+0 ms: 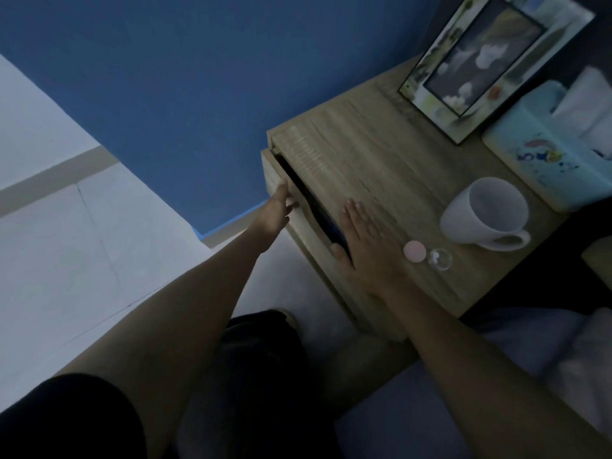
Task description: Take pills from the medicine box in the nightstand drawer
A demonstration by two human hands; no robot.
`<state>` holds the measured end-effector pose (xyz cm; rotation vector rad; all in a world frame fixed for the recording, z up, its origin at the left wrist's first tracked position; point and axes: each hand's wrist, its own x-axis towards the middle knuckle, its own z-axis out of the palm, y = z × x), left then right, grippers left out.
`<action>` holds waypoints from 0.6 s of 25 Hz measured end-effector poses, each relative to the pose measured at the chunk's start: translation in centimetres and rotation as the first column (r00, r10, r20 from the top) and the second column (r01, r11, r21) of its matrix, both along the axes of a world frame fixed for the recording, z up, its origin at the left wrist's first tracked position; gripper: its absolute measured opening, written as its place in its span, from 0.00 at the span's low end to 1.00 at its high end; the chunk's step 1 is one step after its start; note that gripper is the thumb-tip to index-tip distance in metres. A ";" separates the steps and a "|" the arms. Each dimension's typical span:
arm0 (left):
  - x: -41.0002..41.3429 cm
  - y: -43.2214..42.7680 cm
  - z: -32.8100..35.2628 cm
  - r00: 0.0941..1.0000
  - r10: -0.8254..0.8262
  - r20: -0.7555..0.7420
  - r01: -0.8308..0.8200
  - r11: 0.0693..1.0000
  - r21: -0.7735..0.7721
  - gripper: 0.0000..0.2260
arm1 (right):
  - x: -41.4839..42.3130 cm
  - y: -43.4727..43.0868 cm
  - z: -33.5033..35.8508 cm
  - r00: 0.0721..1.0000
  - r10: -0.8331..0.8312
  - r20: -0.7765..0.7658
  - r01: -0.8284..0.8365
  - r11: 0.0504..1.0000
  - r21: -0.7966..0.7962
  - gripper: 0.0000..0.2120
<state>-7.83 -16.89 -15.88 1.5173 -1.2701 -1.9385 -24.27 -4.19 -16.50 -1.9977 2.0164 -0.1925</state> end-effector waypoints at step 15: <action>2.2 0.0 5.4 0.972 -0.054 0.229 0.097 0.978 -0.182 0.34 | 1.4 -1.2 4.2 0.992 -0.040 0.119 0.022 0.988 0.150 0.30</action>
